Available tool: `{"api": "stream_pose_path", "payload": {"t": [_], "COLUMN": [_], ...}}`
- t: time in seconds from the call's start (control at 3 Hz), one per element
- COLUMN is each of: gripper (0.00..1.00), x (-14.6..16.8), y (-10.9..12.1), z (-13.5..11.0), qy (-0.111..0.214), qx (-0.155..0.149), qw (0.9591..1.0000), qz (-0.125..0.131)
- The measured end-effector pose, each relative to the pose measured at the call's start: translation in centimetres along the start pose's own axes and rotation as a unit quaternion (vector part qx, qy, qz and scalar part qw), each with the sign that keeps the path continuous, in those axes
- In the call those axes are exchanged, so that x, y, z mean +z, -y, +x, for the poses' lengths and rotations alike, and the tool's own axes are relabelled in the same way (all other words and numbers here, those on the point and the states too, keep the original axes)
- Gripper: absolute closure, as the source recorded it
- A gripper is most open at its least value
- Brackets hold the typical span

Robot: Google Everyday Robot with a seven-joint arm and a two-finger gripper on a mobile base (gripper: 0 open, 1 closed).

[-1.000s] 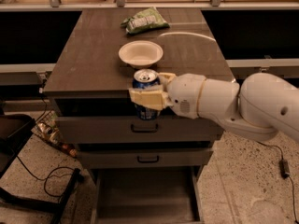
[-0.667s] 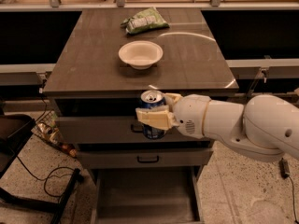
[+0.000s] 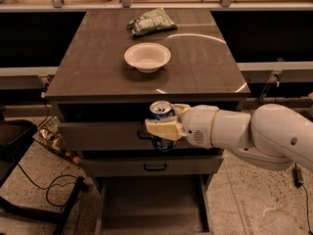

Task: Place pepsi can into bottom drawer

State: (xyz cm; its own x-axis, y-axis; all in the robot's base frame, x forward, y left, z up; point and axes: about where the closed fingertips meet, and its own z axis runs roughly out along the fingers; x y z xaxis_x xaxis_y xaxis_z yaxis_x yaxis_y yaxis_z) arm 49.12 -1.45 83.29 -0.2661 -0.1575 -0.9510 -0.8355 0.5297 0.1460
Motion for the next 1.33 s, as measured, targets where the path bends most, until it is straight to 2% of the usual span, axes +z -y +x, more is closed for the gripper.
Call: {"api": "stream_pose_path", "payload": {"t": [0.67,1.0,1.33], "gripper": [1.00,1.00,1.00], "x": [-0.8,-1.2,-0.3], "y": [2.9,2.9,2.6], "z": [12.8,20.2,27.2], "qy": [-0.023,-0.026,-0.029], "qx": [0.035,0.045,0.053], "qw": [0.9988,0.9984,0.9982], "qz": [0.023,0.021,0.002]}}
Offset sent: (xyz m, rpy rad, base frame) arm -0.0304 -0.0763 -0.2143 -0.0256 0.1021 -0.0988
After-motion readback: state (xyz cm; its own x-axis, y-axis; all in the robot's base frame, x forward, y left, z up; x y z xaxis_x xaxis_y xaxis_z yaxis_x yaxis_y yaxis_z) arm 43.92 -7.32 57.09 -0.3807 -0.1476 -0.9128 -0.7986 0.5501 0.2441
